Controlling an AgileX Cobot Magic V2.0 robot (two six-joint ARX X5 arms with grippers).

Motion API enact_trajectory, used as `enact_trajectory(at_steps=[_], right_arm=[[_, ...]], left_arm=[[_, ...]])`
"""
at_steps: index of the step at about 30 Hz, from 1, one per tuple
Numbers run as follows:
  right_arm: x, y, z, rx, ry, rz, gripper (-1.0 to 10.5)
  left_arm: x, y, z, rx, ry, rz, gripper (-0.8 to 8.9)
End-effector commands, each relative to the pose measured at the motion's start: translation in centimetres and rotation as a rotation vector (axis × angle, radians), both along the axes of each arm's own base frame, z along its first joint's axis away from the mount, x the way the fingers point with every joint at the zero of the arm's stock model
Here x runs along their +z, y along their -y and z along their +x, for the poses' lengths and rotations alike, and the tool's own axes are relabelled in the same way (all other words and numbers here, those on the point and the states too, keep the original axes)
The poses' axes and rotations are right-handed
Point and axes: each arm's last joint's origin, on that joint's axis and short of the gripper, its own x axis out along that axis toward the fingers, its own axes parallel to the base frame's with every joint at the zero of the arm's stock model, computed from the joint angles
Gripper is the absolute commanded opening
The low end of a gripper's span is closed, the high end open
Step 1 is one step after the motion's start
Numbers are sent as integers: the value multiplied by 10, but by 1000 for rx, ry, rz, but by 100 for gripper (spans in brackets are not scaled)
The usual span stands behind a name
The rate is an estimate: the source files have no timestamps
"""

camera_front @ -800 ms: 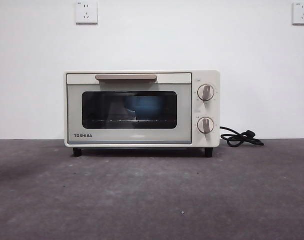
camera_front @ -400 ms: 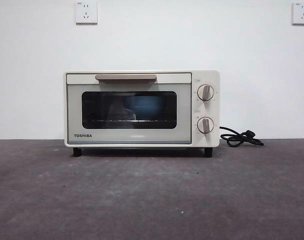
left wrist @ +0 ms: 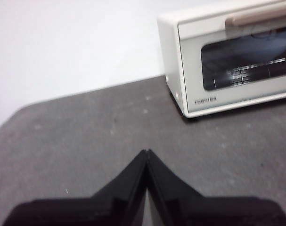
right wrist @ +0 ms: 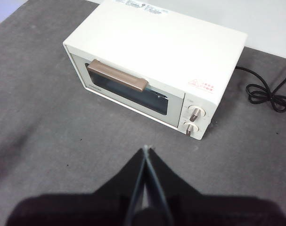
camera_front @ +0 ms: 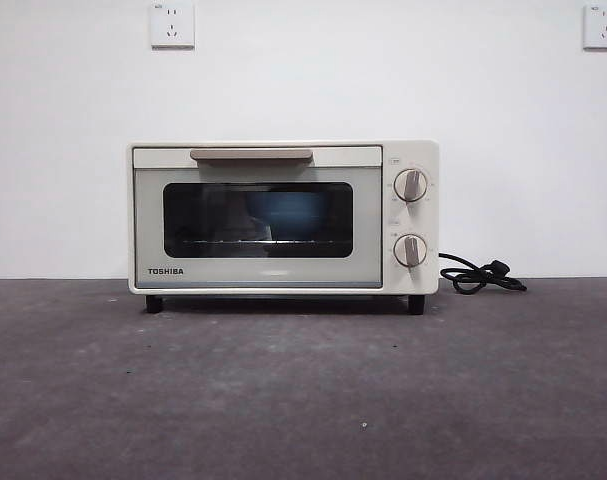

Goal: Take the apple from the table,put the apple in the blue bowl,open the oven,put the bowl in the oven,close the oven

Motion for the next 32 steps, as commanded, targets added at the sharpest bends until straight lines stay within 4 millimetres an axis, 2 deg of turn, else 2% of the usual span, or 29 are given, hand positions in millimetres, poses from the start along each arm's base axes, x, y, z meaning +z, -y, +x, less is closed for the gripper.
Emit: enact_trajectory(at_steps=[1,5,32], right_arm=[[-4,-1,1,1,-19,-26,0],[-4,-1,1,2,-19,-26,0],[-4,-1,1,2,-19,-26,1]], left_arm=[[-12,0,2,-2,-35,-51,-4],[-18,0,1,2,-96,-65,-4],[-21,0,3,5,-138,-85,-4]])
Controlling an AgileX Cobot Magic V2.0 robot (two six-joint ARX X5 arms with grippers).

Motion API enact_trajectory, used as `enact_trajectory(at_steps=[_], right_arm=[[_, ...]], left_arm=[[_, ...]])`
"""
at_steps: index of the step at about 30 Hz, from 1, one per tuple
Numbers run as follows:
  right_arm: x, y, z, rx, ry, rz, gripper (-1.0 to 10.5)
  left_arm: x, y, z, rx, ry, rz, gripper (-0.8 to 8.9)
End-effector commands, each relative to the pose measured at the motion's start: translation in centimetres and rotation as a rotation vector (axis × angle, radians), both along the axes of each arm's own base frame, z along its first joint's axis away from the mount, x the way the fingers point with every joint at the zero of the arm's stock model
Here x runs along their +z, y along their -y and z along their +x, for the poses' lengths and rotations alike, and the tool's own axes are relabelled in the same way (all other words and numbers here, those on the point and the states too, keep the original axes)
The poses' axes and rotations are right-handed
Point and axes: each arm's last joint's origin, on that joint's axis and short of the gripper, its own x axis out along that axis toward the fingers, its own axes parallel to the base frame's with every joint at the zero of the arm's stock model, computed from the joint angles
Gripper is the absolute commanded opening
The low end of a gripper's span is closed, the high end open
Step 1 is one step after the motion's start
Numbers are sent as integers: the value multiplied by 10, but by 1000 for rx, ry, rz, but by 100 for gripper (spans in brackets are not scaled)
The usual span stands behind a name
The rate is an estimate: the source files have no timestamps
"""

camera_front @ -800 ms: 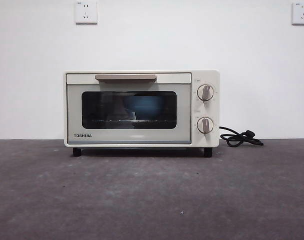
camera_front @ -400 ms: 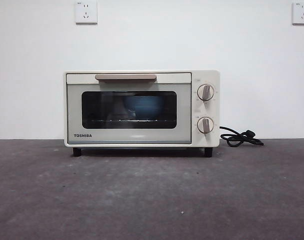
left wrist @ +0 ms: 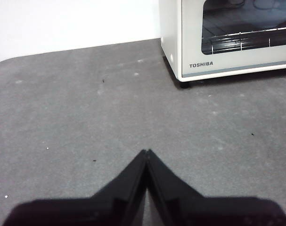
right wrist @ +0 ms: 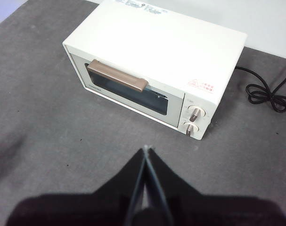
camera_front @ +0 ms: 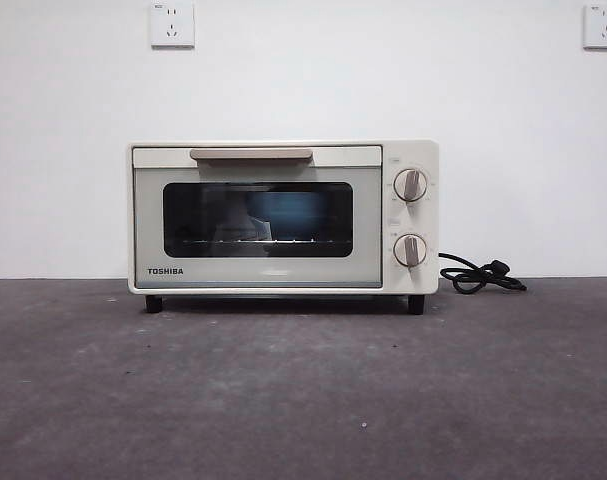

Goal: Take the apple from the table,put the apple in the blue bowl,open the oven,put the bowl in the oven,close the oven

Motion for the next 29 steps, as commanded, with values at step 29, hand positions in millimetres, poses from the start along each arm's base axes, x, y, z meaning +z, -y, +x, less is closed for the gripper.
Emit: enact_trajectory(at_steps=[29], right_arm=[[25,71,3,-207,312,1,0]], left_arm=[[-4,0,1,-1,-17,-9,-4]])
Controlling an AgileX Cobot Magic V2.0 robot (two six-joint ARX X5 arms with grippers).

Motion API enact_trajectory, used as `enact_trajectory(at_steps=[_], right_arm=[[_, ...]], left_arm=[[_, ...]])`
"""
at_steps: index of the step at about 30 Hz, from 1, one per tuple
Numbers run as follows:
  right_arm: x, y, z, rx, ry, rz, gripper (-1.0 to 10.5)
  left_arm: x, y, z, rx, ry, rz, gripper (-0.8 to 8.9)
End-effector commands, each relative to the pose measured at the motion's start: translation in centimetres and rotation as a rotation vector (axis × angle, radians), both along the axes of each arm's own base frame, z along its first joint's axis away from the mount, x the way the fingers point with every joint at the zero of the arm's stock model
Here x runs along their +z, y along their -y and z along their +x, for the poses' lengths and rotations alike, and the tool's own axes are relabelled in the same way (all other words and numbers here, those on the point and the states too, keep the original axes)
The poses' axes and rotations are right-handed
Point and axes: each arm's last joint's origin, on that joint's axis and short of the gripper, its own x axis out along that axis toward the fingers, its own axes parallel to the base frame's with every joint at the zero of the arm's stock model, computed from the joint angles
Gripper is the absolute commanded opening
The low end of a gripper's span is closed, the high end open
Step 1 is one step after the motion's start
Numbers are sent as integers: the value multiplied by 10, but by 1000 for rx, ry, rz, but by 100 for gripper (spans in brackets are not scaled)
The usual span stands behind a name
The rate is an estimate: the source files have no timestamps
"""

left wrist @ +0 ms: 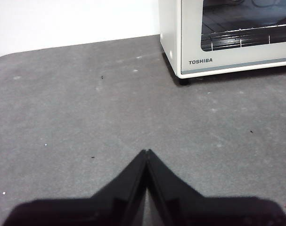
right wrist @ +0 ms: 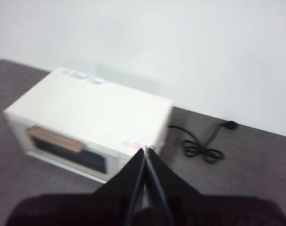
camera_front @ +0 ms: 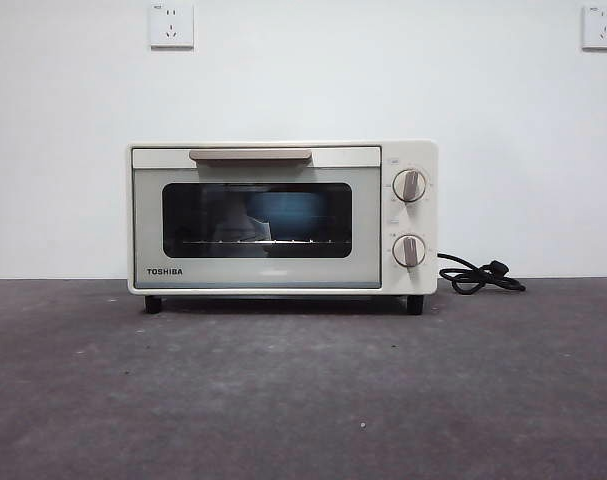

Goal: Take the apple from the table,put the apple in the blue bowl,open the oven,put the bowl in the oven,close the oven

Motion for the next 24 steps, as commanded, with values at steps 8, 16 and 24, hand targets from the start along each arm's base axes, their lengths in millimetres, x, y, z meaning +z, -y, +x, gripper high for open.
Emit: enact_trajectory(at_steps=[8,16,24], right_arm=[[-57,46,-23,-210,168,5,1],[-180,73,-48,-383,239,-1,1],[-296,81,-62,-378,214,40,1]], left_arm=[[-3,0,0,-2,-4,-4,-4],[-3,0,0,-2,-5,-4,-4],[-3,0,0,-2,-4,-5,-4]])
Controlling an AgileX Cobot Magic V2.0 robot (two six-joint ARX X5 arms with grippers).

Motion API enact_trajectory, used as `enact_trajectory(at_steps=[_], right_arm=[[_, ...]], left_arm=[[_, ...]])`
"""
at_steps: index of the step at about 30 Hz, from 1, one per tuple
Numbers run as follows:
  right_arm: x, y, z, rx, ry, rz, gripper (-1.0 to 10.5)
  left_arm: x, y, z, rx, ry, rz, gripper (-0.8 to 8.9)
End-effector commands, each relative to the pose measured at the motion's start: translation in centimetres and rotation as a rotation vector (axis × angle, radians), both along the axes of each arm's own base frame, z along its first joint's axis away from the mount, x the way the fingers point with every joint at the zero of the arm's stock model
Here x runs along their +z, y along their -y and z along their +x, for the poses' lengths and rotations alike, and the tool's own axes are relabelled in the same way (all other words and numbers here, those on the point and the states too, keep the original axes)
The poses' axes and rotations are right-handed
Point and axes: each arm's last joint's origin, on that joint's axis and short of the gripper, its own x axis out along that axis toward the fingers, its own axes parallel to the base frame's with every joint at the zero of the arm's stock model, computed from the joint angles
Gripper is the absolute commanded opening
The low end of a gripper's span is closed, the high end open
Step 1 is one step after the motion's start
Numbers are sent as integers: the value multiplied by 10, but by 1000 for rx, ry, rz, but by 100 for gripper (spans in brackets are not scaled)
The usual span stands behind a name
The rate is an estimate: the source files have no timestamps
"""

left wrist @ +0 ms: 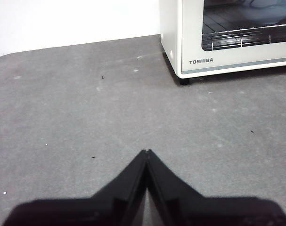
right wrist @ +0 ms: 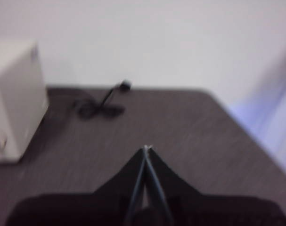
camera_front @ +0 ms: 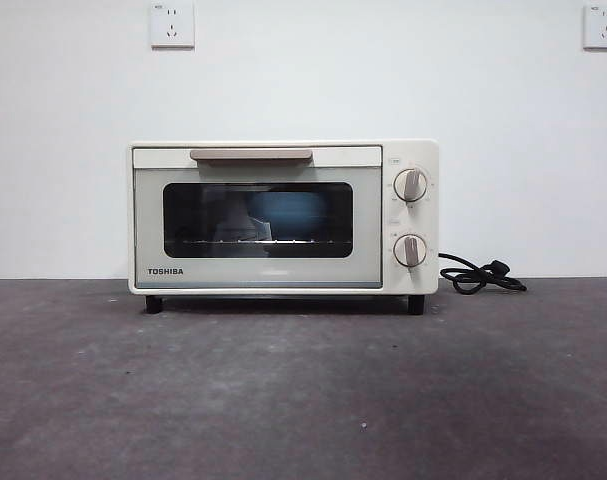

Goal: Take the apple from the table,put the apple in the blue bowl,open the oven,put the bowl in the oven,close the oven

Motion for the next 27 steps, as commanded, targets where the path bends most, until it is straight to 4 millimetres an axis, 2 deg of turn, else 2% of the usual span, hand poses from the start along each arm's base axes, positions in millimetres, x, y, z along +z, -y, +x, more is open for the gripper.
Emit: enact_trajectory(at_steps=[1,5,17,20,27], right_arm=[[-36,1,-3,47,4,38,1],[-67,1,-7,54,32,48,1],[-109,6,-10,-48,6,78,1],[-117,6,-11,-53,-12,113,1],[-120,6,-16,-55,-21,138,1]], left_arm=[[-3,0,0,-2,-4,-4,-4],[-3,0,0,-2,-5,-4,-4],[-3,0,0,-2,-4,-4,-4],[-3,0,0,-2,-4,-4,-4],[-3,0,0,-2,-4,-4,-4]])
